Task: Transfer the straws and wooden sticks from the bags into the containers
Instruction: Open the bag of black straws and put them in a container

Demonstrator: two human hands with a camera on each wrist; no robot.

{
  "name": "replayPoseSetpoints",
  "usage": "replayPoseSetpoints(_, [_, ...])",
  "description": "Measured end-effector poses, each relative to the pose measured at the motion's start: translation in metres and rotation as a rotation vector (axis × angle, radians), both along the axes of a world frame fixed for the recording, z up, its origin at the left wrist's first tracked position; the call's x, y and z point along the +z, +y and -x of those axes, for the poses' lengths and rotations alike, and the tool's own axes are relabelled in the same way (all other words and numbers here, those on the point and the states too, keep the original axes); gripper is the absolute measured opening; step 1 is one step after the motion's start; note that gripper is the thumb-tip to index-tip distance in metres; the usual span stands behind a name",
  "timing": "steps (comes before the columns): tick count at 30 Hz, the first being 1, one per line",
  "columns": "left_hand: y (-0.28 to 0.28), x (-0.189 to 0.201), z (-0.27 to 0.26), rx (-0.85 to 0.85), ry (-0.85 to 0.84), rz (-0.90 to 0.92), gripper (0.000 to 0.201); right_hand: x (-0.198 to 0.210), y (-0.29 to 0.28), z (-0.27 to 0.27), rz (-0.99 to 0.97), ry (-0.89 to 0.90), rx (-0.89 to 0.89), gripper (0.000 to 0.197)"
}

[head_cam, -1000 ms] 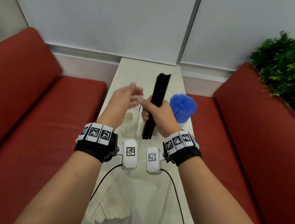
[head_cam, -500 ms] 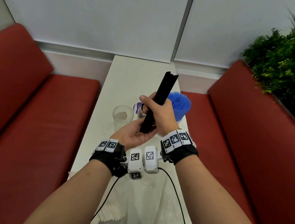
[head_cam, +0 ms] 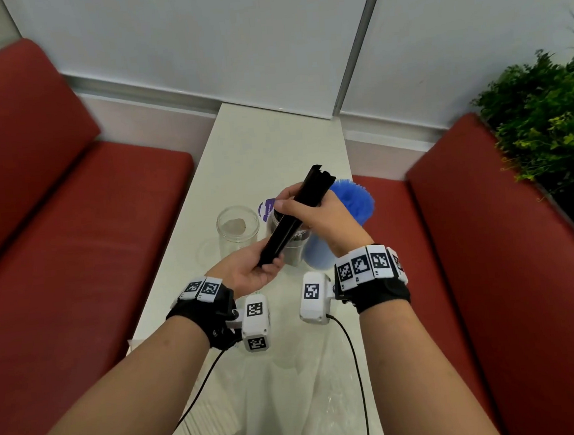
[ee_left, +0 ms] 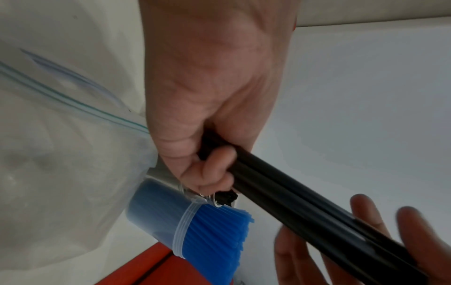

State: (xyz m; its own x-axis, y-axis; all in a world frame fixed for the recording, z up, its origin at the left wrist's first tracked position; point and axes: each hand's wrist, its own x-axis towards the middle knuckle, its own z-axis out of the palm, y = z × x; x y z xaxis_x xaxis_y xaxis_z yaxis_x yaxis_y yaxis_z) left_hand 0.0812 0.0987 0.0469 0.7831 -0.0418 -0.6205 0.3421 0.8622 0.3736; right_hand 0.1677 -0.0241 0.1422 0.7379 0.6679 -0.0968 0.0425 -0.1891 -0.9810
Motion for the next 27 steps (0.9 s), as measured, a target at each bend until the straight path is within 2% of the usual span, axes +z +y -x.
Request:
replayPoseSetpoints(4, [0.007,-0.010,-0.005,-0.009,-0.038,-0.114,0.020,0.007,-0.002,-0.015,0.150,-0.020,0.088,0.020])
replayPoseSetpoints(6, [0.011,-0.012,-0.009,0.040,-0.042,-0.156,0.024,0.013,-0.002,-0.024,0.134,-0.018,0.088,0.016])
replayPoseSetpoints(9, [0.019,-0.022,-0.009,0.132,0.068,-0.281,0.030,0.020,-0.002,-0.045,0.065,0.007,-0.024,0.020])
replayPoseSetpoints(11, [0.027,-0.034,-0.002,0.127,0.168,-0.420,0.031,0.020,-0.002,-0.059,0.058,0.016,-0.080,0.025])
replayPoseSetpoints(15, [0.039,-0.063,0.015,0.123,0.357,-0.621,0.018,0.012,-0.003,-0.079,0.078,0.030,-0.129,0.023])
replayPoseSetpoints(19, [0.029,-0.087,0.024,-0.021,0.367,-0.620,0.019,0.001,0.001,-0.091,0.098,0.058,-0.162,0.016])
replayPoseSetpoints(22, [0.016,-0.087,0.023,-0.144,0.388,-0.609,0.017,-0.003,0.004,-0.096,0.113,0.062,-0.173,0.014])
replayPoseSetpoints(23, [0.013,-0.084,0.022,-0.269,0.411,-0.670,0.021,-0.003,0.005,-0.098,0.115,0.060,-0.176,0.014])
replayPoseSetpoints(24, [0.006,-0.087,0.026,-0.483,0.389,-0.979,0.025,-0.004,0.005,-0.100,0.116,0.059,-0.182,0.014])
replayPoseSetpoints(25, [0.003,-0.090,0.027,-0.576,0.407,-1.087,0.029,-0.005,0.005,-0.102,0.115,0.058,-0.191,0.014])
replayPoseSetpoints(27, [0.005,-0.104,0.020,-0.439,0.496,-0.888,0.035,-0.007,0.005,-0.106,0.115,0.051,-0.217,0.018])
